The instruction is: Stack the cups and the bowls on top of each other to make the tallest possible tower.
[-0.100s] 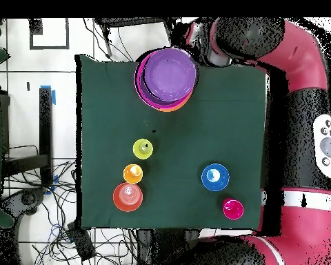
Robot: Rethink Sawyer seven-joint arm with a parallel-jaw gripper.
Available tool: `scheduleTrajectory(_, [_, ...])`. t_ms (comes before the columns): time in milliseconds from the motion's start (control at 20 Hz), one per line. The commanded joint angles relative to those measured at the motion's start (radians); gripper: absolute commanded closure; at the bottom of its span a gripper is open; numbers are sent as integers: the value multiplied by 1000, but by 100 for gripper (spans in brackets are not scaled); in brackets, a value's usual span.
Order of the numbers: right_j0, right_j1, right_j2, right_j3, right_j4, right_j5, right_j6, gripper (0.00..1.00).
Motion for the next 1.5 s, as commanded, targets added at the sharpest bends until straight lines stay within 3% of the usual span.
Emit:
scheduleTrajectory(50, [56, -83, -107, 202, -58, -42, 143, 0])
scheduleTrajectory(350, [62, -174, -158, 333, -45, -80, 150, 0])
scheduleTrajectory(900, [87, -217, -234, 505, -50, -194, 178, 0])
scheduleTrajectory(1500, [118, -243, -286, 679, 3, -301, 205, 0])
